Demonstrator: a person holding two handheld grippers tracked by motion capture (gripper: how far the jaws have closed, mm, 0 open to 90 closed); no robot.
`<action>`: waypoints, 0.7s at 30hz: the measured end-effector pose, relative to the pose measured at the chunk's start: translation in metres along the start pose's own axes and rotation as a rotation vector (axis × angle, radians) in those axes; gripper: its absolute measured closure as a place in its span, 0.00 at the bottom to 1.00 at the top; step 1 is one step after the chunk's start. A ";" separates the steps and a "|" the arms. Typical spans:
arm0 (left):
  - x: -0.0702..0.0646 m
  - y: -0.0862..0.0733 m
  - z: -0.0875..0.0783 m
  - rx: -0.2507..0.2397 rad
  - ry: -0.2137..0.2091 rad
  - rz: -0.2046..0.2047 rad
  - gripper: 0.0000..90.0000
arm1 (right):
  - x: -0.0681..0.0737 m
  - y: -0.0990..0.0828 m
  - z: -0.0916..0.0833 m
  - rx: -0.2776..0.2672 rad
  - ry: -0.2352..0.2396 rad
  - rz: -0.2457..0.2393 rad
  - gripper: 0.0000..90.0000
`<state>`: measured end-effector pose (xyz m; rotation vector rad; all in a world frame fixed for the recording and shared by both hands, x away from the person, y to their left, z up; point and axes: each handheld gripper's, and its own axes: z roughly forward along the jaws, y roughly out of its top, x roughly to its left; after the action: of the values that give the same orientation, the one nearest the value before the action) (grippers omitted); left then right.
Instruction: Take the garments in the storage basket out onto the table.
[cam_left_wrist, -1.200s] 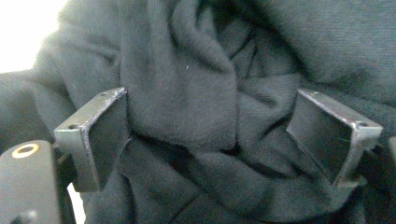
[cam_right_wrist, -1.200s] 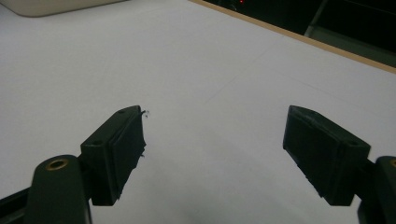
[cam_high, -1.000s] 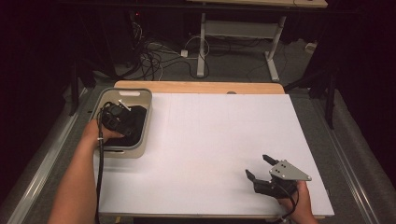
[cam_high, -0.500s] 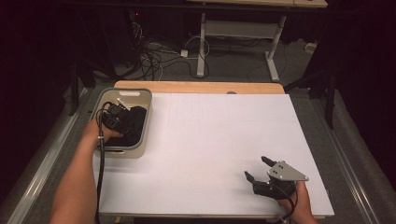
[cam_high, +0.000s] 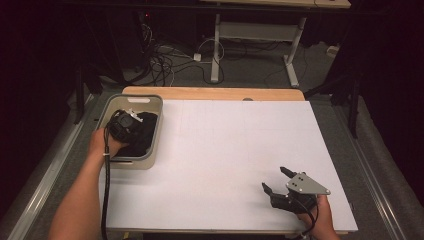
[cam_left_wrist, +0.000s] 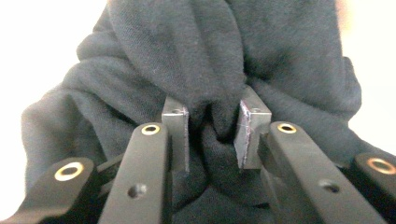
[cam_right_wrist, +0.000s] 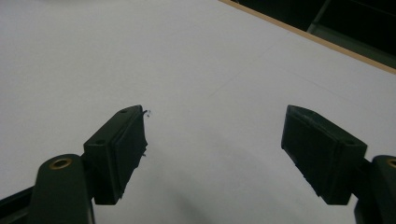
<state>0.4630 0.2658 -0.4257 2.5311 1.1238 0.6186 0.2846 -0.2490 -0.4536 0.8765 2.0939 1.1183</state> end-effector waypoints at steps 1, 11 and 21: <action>0.000 0.000 0.000 0.000 0.000 0.000 0.77 | 0.000 0.000 0.000 0.000 0.000 0.000 0.25; -0.004 -0.017 -0.037 -0.348 0.160 -0.079 0.77 | 0.000 0.001 0.001 -0.009 -0.014 -0.002 0.25; -0.018 -0.025 -0.067 -0.622 0.161 -0.166 0.77 | 0.000 0.001 0.001 -0.009 -0.020 -0.011 0.25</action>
<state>0.4036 0.2754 -0.3839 1.8689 0.9829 0.9635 0.2858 -0.2482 -0.4531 0.8677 2.0734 1.1088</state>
